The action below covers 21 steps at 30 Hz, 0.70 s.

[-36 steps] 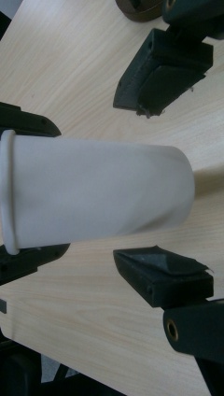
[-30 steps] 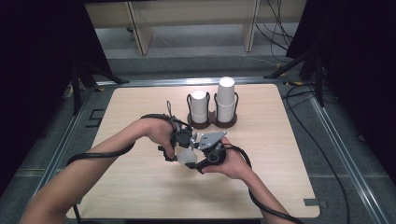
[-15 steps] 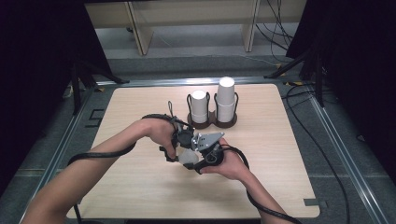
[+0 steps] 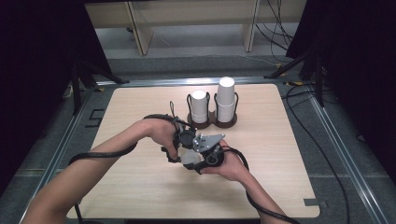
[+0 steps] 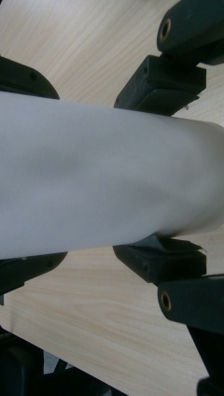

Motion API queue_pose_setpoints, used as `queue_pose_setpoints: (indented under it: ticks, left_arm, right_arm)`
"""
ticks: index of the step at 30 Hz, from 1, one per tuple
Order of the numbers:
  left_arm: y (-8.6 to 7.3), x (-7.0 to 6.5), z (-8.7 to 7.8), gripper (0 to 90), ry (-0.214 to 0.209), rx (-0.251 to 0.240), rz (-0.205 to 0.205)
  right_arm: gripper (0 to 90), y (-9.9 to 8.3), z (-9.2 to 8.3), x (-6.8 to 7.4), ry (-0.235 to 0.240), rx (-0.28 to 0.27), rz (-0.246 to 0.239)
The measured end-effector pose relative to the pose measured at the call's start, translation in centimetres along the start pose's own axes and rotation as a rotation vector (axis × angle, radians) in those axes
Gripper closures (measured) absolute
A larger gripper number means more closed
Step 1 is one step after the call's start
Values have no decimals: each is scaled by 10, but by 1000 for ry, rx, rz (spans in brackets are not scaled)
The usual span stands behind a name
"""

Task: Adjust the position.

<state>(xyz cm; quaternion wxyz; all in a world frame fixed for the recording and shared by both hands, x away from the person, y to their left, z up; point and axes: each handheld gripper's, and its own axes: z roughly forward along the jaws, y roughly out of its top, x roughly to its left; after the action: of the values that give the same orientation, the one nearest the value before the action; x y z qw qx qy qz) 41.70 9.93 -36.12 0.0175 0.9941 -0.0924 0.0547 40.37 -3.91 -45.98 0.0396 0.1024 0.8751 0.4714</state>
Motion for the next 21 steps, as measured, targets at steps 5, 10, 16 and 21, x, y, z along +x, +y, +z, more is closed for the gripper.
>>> queue_pose_setpoints:
  ticks: [5, 10, 16, 21]
  left_arm:
    - [-1, 1, 0, 327, 9, -16, 13]
    - [-3, 0, 0, 310, 15, -44, 19]
    - [-9, 0, -1, 186, 64, -154, 60]
    - [-17, -3, -3, 139, 121, -289, 51]
  right_arm:
    - [366, -1, 0, -3, -15, -25, -68]
    - [367, -3, 0, -2, -19, -31, -69]
    - [365, -5, 0, 0, -35, -51, -70]
    - [366, -8, -2, 1, -56, -81, -62]
